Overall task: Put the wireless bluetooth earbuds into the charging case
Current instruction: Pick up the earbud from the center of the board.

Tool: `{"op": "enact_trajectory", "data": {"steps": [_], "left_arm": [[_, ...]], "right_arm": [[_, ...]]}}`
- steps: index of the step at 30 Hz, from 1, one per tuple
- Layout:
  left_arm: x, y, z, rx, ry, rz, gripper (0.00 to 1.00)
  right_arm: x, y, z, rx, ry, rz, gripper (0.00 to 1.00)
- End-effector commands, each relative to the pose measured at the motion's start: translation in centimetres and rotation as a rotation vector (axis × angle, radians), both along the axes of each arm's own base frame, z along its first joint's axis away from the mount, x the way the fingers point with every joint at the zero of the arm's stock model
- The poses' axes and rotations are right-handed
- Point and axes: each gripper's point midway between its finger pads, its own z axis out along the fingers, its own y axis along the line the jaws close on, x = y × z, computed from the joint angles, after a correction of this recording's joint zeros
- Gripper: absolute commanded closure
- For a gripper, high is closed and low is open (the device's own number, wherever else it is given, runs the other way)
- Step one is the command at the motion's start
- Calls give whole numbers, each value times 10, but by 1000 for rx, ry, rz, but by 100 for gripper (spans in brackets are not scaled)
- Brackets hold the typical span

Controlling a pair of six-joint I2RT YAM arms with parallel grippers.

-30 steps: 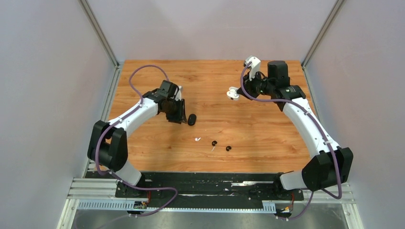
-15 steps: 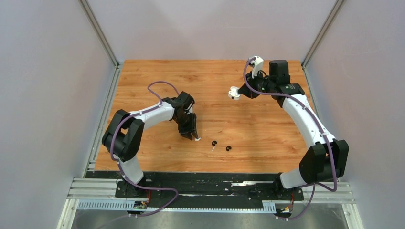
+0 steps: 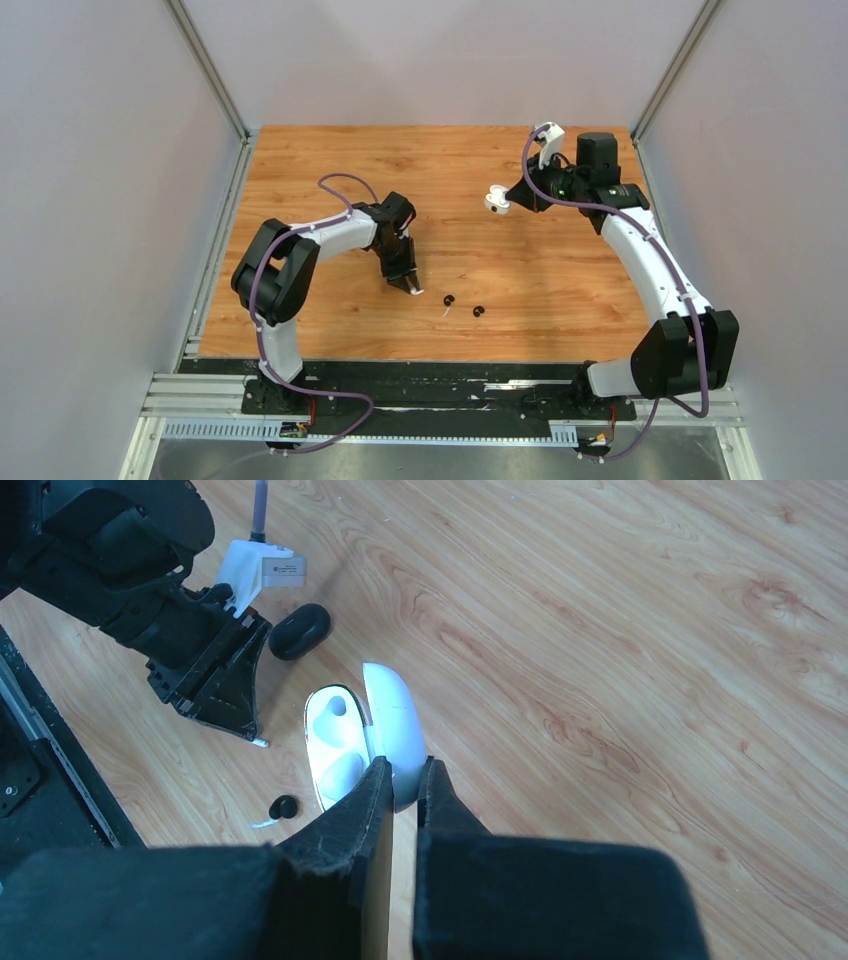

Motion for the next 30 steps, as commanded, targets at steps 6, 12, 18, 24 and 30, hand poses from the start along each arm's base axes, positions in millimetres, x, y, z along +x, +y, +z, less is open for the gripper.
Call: {"op": "enact_trajectory", "data": {"steps": [6,12,18,24,30], "left_arm": [[16,-4,7,37,-38,4,70],[15,-6,12,27,-41,-23,62],[-1,7,19,76,-76,-35,58],[4,2,13,73,-98,-43,62],[10,-5,11,59,-107,-41,63]], "right_arm": [[-3,0,22,43,-51,0,100],[-3,-1,21,44,-47,-4,100],[-4,0,18,53,-34,6,100],[-6,1,17,58,-27,11,100],[-12,-3,19,50,-39,2,100]]}}
